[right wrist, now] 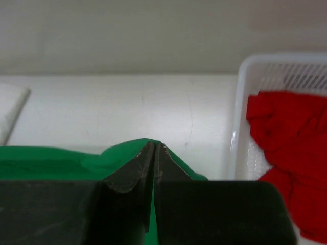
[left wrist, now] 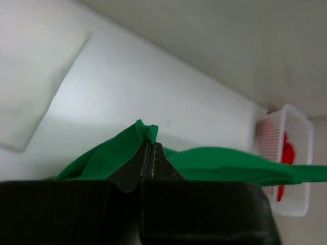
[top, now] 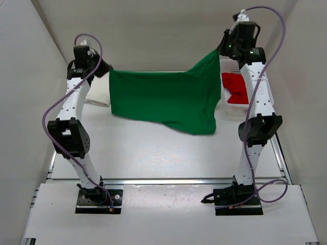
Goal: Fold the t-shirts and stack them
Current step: Flatten out the tshirt
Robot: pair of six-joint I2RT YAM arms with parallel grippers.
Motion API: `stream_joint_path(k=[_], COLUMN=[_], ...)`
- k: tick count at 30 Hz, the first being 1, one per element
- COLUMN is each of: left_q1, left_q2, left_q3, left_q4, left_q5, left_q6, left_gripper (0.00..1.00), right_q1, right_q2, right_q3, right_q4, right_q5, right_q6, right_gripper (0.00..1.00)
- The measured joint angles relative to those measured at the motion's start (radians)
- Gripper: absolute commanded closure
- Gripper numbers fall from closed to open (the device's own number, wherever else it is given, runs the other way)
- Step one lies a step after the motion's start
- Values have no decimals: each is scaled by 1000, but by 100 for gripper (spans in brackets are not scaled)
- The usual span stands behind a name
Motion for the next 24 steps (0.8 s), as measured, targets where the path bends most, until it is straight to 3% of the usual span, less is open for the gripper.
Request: stream_joint_path(k=[5, 9, 11, 13, 19, 24], left_q1=[9, 74, 103, 114, 93, 73], left_q2=[63, -39, -135, -268, -556, -649], left_q3=[293, 307, 203, 7, -560, -935], left_q4=[29, 113, 174, 255, 393, 408], left_q5=[40, 57, 48, 32, -34, -101], left_q6=[-54, -88, -91, -90, -59, -35], left_gripper=[100, 100, 100, 100, 100, 100], right_q1=[-31, -69, -76, -56, 45, 50], right_q2=[-84, -230, -335, -464, -861, -914], right_q3=[47, 48, -21, -180, -1005, -1515], right_q4=[168, 266, 297, 333, 479, 482], right_q5=[-24, -90, -98, -73, 3, 46], right_q6=[39, 83, 80, 74, 111, 198], right_gripper=[100, 100, 100, 100, 100, 100])
